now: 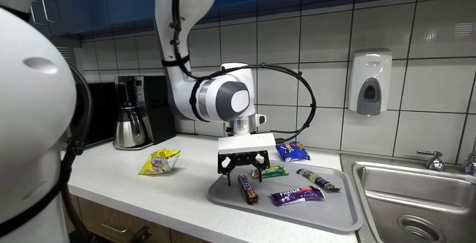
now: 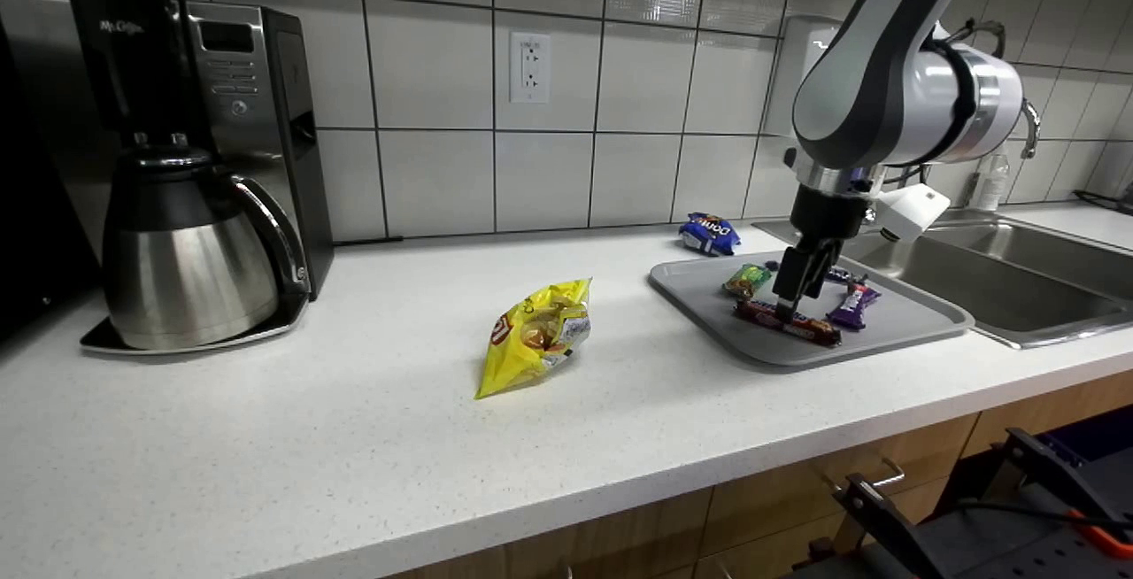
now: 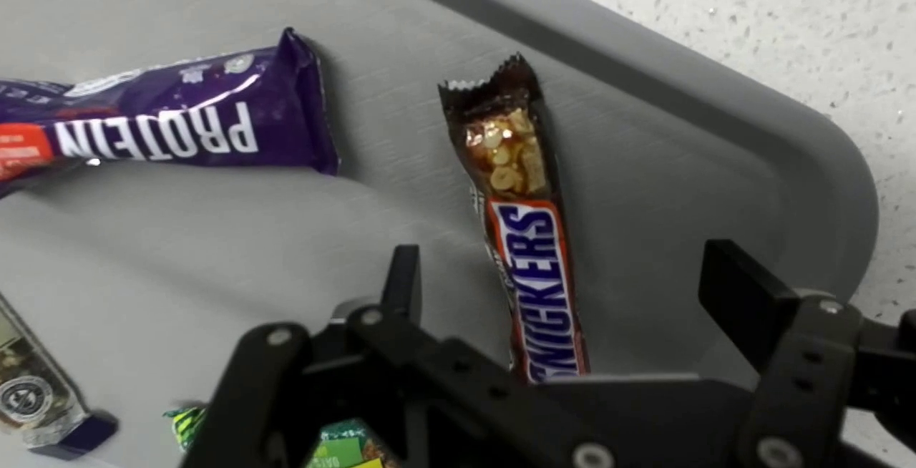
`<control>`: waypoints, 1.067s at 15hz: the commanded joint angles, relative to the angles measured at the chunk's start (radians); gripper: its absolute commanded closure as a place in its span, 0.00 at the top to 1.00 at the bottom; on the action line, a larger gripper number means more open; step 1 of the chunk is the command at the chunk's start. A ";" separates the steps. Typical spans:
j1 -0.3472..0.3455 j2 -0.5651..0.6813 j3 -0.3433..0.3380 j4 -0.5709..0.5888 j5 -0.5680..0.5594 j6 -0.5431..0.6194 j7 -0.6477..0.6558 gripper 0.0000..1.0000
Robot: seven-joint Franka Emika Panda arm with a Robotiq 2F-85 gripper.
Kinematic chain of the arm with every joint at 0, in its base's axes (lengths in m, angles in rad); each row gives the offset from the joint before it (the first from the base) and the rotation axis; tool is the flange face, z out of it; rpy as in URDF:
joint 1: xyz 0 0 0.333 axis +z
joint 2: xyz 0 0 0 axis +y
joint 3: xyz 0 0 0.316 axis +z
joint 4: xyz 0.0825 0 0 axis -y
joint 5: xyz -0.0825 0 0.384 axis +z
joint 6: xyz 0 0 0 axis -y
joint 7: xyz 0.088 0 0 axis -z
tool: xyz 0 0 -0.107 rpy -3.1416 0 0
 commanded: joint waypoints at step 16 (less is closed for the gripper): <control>-0.065 0.062 0.048 0.039 -0.068 0.008 0.023 0.74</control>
